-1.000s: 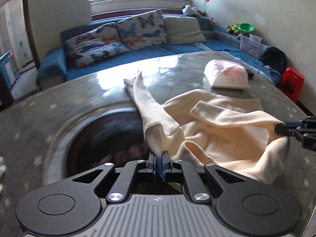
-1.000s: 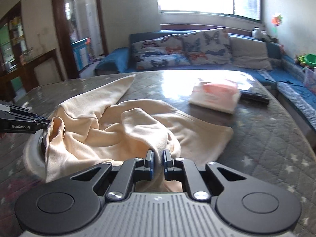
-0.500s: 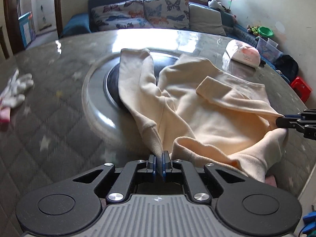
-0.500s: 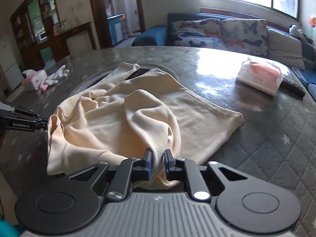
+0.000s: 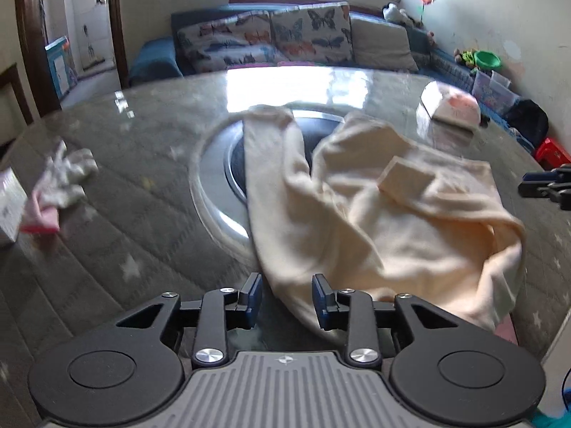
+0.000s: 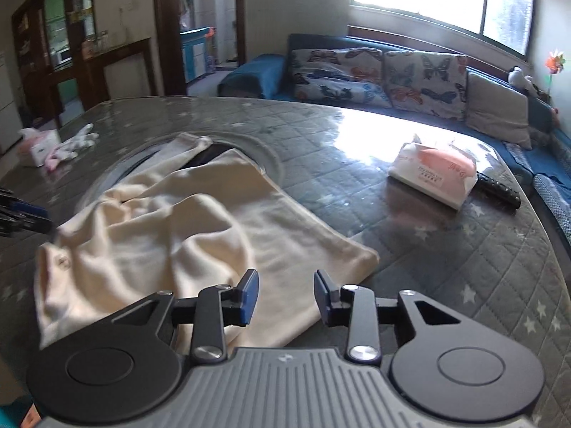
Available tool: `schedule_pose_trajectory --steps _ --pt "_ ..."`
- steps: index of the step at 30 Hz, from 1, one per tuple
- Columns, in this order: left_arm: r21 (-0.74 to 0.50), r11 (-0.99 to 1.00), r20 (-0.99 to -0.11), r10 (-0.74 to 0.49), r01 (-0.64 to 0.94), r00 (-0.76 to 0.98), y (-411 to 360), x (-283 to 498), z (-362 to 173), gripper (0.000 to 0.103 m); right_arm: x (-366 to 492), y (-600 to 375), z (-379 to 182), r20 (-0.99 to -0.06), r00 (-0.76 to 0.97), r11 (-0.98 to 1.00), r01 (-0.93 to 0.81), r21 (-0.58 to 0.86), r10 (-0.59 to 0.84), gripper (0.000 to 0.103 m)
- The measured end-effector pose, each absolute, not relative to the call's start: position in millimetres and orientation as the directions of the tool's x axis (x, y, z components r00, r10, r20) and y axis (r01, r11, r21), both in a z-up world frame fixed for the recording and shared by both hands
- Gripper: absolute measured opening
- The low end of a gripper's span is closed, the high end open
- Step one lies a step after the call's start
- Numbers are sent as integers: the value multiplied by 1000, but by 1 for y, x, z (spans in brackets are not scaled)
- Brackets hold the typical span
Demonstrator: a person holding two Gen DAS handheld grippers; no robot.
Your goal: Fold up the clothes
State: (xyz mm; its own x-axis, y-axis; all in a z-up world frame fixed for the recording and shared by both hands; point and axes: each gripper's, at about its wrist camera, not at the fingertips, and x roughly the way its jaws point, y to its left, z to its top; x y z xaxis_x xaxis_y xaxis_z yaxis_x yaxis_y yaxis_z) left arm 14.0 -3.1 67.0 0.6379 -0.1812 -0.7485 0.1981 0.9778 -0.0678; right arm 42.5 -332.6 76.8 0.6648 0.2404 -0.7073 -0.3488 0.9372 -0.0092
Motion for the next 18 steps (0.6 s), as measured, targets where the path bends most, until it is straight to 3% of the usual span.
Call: schedule_pose_trajectory --steps 3,14,17,18 --pt "-51 980 -727 -169 193 666 -8 33 72 44 54 -321 70 -707 655 932 -363 17 268 35" --pt "17 986 -741 -98 165 664 -33 117 43 54 91 -280 41 -717 612 907 -416 66 333 42" --pt "11 988 -752 -94 155 653 -34 126 31 54 93 -269 26 -742 598 902 -432 20 303 38" --pt "14 987 -752 -94 158 653 -34 126 29 52 93 -265 22 -749 594 899 -437 5 293 29"
